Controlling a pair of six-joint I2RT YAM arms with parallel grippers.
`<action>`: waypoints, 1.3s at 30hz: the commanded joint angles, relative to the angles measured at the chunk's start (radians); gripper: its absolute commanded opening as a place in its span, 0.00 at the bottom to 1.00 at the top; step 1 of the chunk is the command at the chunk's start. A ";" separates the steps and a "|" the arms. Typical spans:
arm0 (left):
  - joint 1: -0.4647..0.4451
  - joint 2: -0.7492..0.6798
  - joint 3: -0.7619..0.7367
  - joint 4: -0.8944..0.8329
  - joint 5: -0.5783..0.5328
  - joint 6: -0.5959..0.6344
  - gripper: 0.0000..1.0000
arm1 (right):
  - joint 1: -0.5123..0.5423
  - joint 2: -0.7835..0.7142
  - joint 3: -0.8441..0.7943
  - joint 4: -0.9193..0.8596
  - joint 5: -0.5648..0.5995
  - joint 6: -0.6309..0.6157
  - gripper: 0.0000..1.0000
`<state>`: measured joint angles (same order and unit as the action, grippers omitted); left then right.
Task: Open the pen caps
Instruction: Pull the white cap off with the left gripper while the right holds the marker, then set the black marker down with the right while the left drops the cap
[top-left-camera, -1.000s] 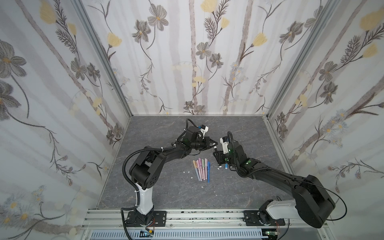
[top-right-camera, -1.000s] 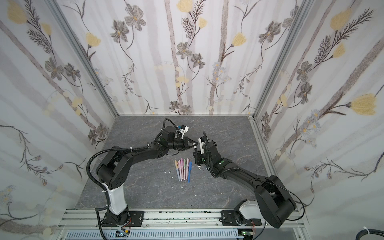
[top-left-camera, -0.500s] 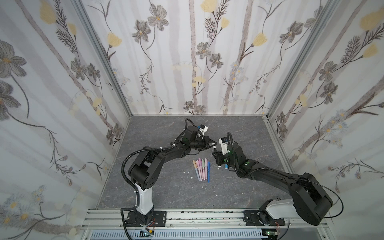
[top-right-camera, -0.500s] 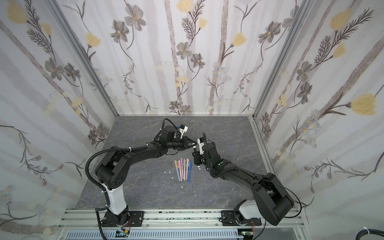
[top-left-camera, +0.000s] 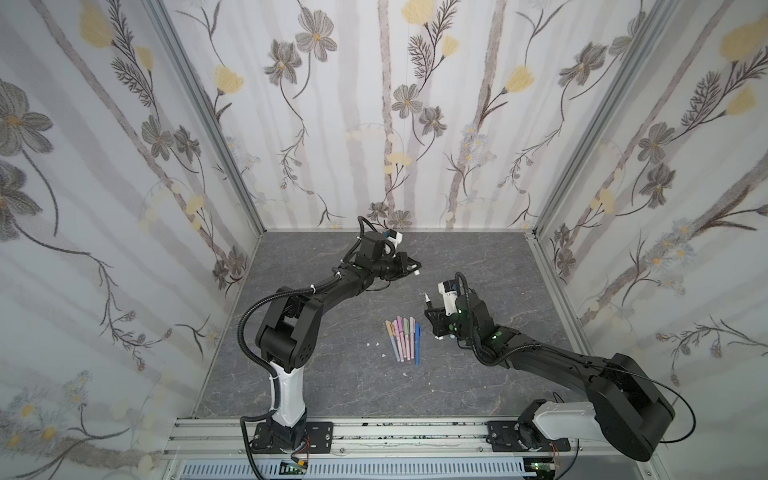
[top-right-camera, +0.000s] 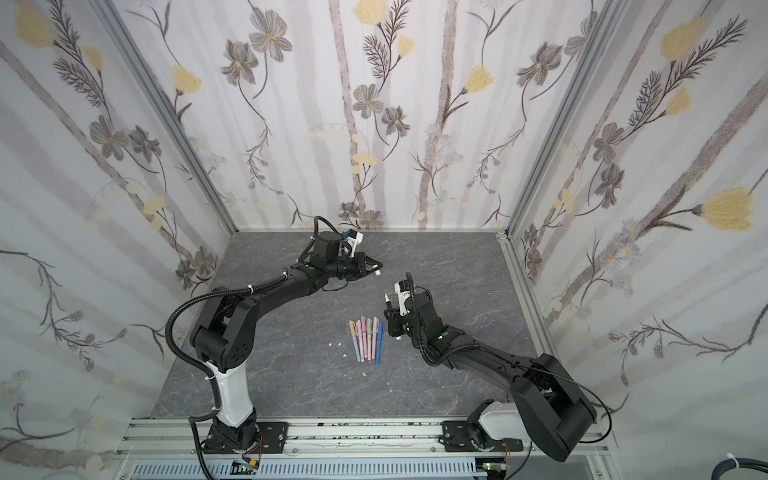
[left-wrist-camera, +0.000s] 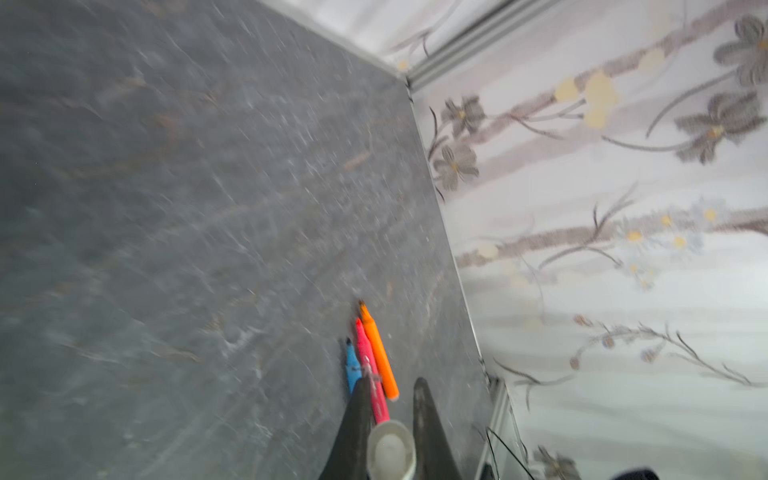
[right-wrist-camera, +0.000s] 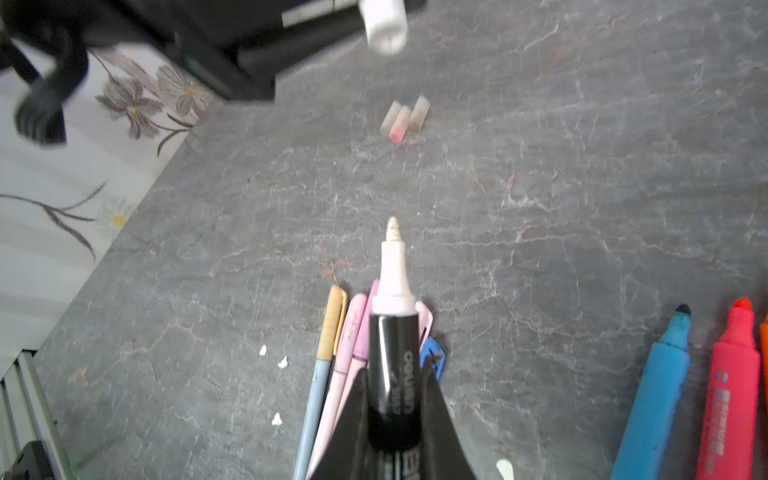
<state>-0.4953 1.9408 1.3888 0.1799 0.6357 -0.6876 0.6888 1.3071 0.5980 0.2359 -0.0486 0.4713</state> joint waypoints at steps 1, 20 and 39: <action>0.006 0.022 0.052 -0.027 -0.057 0.044 0.00 | 0.014 -0.024 -0.019 -0.011 0.009 0.028 0.00; 0.250 -0.070 -0.101 -0.175 -0.157 0.217 0.00 | 0.009 0.199 0.118 -0.223 0.266 0.073 0.00; 0.335 -0.050 -0.191 -0.123 -0.125 0.227 0.00 | -0.010 0.437 0.258 -0.319 0.474 0.090 0.10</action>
<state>-0.1616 1.8851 1.1976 0.0250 0.4999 -0.4713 0.6796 1.7405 0.8490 -0.0525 0.3729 0.5568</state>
